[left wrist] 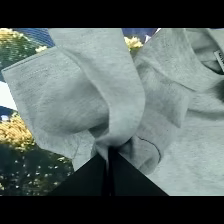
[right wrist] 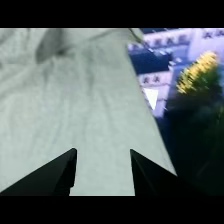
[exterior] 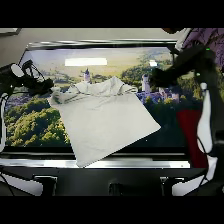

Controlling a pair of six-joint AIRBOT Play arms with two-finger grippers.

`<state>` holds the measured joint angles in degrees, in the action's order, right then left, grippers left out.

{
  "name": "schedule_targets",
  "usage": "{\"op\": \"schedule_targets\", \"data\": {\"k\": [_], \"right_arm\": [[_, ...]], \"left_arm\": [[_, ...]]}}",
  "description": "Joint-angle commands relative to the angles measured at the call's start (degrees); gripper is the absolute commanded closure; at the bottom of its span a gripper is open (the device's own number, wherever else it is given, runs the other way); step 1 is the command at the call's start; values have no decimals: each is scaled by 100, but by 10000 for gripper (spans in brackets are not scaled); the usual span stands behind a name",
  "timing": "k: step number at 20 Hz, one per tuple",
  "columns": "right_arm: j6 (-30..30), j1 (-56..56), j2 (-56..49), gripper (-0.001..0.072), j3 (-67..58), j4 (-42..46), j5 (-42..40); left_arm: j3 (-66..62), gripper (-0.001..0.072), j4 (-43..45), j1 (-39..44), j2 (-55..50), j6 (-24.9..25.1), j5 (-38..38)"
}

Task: Fold the clothes and pants, and hang the long-sleeved shirts on hangers.

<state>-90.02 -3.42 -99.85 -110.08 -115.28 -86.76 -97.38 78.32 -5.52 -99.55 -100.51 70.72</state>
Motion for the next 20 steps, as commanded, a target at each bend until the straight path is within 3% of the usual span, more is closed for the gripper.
{"op": "schedule_targets", "data": {"k": [1,3,8,14,20], "right_arm": [[-557,-925,966,280,1550,190,-352],[-597,-1283,1517,233,2907,177,160],[-938,-1375,1908,219,5056,-221,1226],[-1078,-1191,1856,221,5641,-457,2476],[-1222,-627,1357,251,5641,-619,2308]], "left_arm": [[-7,686,-11,-2,-15,15,201],[-7,686,-11,4,-15,13,247],[-7,686,-15,9,-15,13,280],[-7,686,-37,26,-17,11,387],[-7,685,-76,26,-17,-4,387]]}}
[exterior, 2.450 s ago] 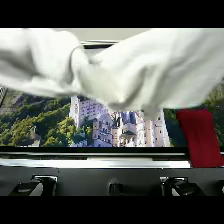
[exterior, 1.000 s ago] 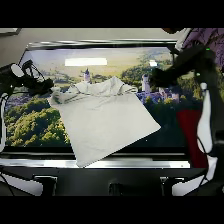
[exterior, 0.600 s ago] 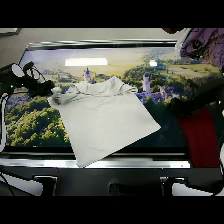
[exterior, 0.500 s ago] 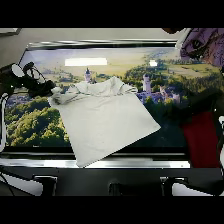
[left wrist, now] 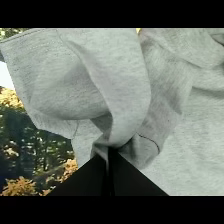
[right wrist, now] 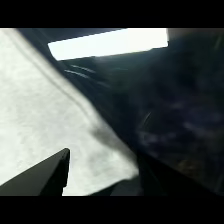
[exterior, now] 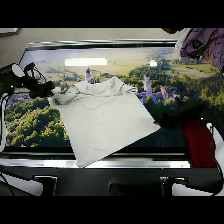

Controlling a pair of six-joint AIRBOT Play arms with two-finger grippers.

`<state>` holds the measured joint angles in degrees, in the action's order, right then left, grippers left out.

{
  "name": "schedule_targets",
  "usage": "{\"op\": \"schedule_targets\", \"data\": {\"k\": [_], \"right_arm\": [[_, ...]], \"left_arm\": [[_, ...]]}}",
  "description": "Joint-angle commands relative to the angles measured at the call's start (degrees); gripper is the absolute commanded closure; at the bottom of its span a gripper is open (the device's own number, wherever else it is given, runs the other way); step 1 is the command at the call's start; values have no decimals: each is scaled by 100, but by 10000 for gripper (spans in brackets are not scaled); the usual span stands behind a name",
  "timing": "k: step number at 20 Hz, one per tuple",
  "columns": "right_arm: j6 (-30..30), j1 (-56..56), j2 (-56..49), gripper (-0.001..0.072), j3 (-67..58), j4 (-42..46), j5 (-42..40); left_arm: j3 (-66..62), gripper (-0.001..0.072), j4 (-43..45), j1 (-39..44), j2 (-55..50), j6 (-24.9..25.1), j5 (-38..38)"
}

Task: Fold the clothes and pants, and hang the long-sleeved shirts on hangers.

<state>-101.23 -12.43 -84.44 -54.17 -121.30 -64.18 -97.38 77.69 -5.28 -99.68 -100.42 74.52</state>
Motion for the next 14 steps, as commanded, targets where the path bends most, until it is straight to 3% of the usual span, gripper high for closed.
{"op": "schedule_targets", "data": {"k": [1,2,3,4,7,10,14], "right_arm": [[-111,407,-192,330,48,-15,63],[-118,501,-186,443,39,-44,66],[-122,525,-184,611,-37,-122,31],[-116,522,-170,681,-210,-138,-7],[278,476,-164,682,-1370,282,131],[1408,476,-267,683,-2684,1128,925],[2551,479,-820,683,-3928,1394,1742]], "left_arm": [[-7,685,-15,2,-4,-13,7],[-7,685,-13,2,-4,-13,4],[-7,685,-13,2,-4,-13,7],[-7,685,-13,2,-4,-13,9],[-7,685,-15,2,-4,-13,57],[-7,685,-15,2,-9,-13,122],[0,685,-17,31,-22,-15,136]]}}
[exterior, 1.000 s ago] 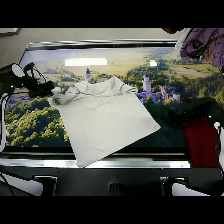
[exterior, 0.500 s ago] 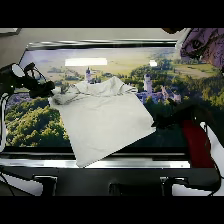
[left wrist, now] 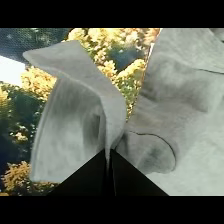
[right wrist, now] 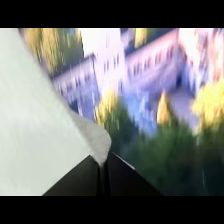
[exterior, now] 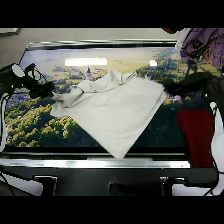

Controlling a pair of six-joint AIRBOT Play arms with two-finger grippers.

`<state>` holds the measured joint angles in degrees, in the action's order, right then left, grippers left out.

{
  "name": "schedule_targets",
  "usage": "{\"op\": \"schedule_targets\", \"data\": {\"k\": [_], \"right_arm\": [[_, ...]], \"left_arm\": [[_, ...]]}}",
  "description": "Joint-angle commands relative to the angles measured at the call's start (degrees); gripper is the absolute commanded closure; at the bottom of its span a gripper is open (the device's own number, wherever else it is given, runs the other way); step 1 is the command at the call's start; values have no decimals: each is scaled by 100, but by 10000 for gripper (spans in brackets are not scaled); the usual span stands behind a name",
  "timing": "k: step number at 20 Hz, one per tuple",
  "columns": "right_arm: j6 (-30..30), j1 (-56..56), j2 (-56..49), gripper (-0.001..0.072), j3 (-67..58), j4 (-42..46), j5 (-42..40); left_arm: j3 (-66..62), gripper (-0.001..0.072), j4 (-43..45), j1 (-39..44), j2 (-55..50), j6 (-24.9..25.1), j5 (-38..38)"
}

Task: Fold the clothes and pants, and hang the long-sleeved shirts on hangers.

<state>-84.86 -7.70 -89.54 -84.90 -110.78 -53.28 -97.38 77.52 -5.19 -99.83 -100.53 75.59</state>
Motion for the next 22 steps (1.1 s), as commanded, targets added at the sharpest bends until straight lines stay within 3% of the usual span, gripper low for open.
{"op": "schedule_targets", "data": {"k": [1,4,5,6,7,11,13,16,22], "right_arm": [[1095,15,-490,682,-1049,339,688],[1110,13,-636,653,-1176,247,610],[1034,-26,-555,562,-1198,267,348],[782,-74,-433,460,-1202,227,85],[382,-122,-299,436,-1202,101,-236],[-1073,-887,302,429,-968,-433,-2065],[-1427,-1410,826,422,-37,-1261,-2400],[-1655,-1587,1899,400,2280,-2044,-2280],[-1537,-625,3668,393,6096,-2695,-1510]], "left_arm": [[4,685,-9,52,-7,-4,28],[7,685,-15,179,-13,-4,28],[7,685,-15,214,-13,-4,31],[4,685,-20,243,-11,-7,72],[4,685,-90,254,-11,-4,144],[4,685,-352,227,-11,0,315],[4,685,-428,216,-11,-2,328],[4,685,-426,216,-11,-2,328],[7,685,-426,219,-13,-4,328]]}}
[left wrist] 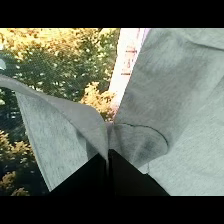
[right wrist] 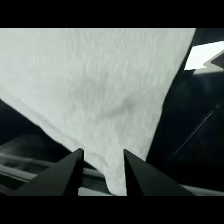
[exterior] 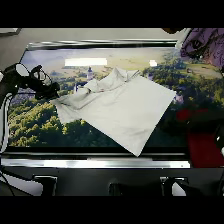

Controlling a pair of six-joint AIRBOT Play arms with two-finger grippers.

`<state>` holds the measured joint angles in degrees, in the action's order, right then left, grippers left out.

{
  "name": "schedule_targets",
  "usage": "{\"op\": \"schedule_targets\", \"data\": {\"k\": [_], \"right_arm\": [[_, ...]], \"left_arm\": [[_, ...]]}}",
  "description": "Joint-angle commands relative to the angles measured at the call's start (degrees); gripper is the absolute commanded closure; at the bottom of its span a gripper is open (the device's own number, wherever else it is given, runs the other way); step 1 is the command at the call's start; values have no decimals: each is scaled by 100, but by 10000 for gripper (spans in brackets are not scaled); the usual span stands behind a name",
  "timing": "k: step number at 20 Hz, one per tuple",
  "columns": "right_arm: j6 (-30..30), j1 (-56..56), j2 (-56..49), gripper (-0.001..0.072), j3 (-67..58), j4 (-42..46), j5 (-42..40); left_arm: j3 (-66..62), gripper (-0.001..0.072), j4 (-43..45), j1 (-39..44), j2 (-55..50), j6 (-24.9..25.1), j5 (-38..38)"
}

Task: Fold the clothes and pants, and hang the long-sleeved shirts on hangers.

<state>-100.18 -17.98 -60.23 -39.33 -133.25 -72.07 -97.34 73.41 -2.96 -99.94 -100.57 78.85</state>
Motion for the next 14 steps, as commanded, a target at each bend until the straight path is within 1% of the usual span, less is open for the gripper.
{"op": "schedule_targets", "data": {"k": [1,4,7,10,12,14], "right_arm": [[96,629,870,393,1832,-415,472],[452,1207,975,392,2312,-367,772],[778,1609,975,392,2365,-249,1182],[1032,1945,973,389,2365,-254,1779],[1244,2262,925,351,2365,-271,2238],[1403,2660,726,352,2365,-396,2632]], "left_arm": [[2,685,-15,-4,-2,0,9],[2,685,-15,-4,-2,0,24],[2,685,-15,-4,0,0,28],[2,685,-15,-4,-2,2,28],[2,685,-15,-7,-2,2,28],[2,685,-13,-4,-2,2,24]]}}
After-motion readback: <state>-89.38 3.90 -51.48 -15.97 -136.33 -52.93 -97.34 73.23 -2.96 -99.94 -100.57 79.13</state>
